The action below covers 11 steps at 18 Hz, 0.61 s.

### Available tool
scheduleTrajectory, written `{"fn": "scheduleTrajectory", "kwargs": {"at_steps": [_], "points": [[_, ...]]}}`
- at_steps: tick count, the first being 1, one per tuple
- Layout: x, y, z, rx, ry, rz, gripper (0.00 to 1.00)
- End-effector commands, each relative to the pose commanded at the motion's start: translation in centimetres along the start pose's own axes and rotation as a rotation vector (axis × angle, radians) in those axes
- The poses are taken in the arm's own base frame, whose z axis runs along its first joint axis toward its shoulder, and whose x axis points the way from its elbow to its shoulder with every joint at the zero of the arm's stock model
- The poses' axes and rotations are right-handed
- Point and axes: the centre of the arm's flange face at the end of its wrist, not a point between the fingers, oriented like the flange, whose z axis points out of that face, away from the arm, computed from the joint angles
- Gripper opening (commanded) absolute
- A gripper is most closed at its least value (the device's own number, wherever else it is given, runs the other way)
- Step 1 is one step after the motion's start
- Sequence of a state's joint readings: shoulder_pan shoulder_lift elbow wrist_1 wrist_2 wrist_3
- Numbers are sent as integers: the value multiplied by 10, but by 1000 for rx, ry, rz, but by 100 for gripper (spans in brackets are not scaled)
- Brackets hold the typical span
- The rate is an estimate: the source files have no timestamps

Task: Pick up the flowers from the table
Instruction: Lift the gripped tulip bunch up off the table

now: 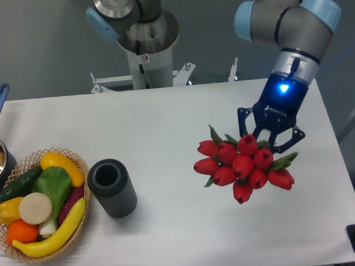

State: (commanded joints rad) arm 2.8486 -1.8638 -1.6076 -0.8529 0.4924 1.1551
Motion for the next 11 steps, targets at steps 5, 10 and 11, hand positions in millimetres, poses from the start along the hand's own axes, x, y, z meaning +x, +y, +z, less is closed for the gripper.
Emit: {"fn": "scheduleTrajectory", "kwargs": {"at_steps": [5,10,11], "points": [[-2,-4,-4,3,-7,8,31],[-2,-8,-4,13,-4,14,31],[-2,-8,-4,14,-4,14,31]]}}
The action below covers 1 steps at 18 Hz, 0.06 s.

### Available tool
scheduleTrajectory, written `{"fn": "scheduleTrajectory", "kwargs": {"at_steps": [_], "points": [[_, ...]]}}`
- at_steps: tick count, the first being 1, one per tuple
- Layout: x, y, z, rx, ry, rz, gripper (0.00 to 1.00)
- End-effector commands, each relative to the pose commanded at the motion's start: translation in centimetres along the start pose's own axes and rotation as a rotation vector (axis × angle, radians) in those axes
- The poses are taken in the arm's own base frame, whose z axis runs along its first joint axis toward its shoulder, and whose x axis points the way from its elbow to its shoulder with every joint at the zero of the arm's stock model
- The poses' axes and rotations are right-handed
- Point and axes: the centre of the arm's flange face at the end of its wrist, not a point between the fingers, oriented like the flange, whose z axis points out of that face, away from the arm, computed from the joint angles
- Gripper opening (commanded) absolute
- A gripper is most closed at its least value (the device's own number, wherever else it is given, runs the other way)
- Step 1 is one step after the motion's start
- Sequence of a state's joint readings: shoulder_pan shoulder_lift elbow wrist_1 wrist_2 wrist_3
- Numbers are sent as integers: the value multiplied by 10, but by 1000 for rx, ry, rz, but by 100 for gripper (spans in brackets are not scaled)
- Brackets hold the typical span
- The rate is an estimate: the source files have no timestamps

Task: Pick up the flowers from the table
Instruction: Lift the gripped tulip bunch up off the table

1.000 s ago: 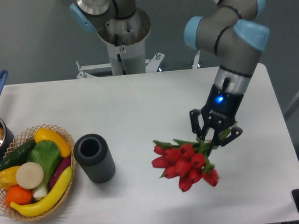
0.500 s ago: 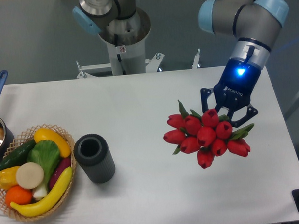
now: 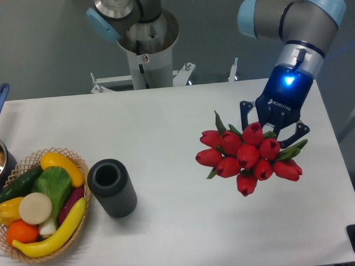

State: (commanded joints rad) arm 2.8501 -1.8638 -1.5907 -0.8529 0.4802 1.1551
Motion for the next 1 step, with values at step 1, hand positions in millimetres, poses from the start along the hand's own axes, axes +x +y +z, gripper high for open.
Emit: {"fn": "scheduleTrajectory", "kwargs": {"at_steps": [1], "points": [[0,0,0,0,-1,1,31]]}}
